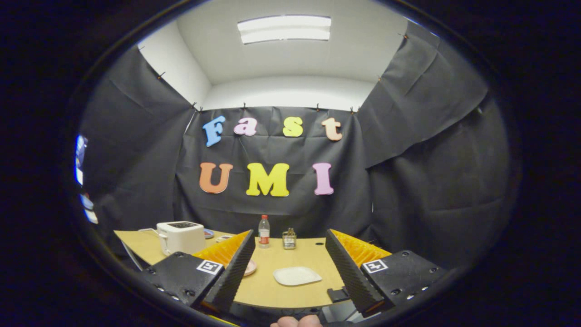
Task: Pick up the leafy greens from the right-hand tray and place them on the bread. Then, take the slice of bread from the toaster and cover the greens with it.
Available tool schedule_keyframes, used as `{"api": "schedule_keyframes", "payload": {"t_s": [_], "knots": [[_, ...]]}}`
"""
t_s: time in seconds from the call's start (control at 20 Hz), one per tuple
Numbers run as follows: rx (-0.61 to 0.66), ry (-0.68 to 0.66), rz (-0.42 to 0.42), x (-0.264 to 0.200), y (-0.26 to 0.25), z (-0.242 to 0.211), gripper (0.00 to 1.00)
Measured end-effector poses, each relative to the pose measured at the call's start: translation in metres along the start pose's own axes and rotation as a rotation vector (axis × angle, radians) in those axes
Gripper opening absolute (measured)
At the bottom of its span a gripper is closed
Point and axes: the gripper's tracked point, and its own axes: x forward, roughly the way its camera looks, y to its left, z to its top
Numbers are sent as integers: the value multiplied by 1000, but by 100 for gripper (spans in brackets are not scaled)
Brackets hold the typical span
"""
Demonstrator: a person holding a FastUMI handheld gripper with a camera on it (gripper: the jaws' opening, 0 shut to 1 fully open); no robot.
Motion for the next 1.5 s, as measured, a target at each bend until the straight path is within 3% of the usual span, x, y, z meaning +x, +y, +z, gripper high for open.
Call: {"api": "schedule_keyframes", "payload": {"t_s": [0.25,0.55,0.8,1.5], "knots": [[-46,45,5,14,21,-1,96],[-14,122,3,33,30,-16,96],[-8,121,-19,41,30,-12,96],[-27,116,18,58,59,-7,95]]}}
